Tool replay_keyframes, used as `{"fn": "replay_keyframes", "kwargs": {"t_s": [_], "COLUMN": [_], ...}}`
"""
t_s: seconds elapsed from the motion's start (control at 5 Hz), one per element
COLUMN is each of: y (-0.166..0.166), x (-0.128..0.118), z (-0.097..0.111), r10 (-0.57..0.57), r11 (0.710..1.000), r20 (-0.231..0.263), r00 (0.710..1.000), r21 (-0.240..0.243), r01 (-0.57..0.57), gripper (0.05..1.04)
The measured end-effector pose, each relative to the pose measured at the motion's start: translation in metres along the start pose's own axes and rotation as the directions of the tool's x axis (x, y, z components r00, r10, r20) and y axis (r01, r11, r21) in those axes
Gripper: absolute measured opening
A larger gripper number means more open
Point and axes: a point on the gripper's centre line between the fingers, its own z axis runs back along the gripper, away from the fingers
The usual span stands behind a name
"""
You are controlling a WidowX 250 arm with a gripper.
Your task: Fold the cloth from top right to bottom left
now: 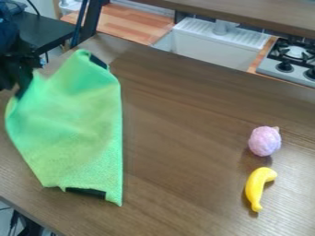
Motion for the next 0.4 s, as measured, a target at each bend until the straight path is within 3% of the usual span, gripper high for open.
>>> {"fn": "replay_keyframes", "kwargs": {"t_s": [0.2, 0.4], "y": [0.004, -0.001], "x": [-0.001, 0.012], "z": [0.009, 0.027], "r10": [-0.011, -0.096], "r11": [1.000, 0.988], "r20": [-0.043, -0.129], "r00": [0.999, 0.987], "r21": [0.027, 0.111], "r01": [0.012, 0.111], "gripper": [0.797, 0.989]}}
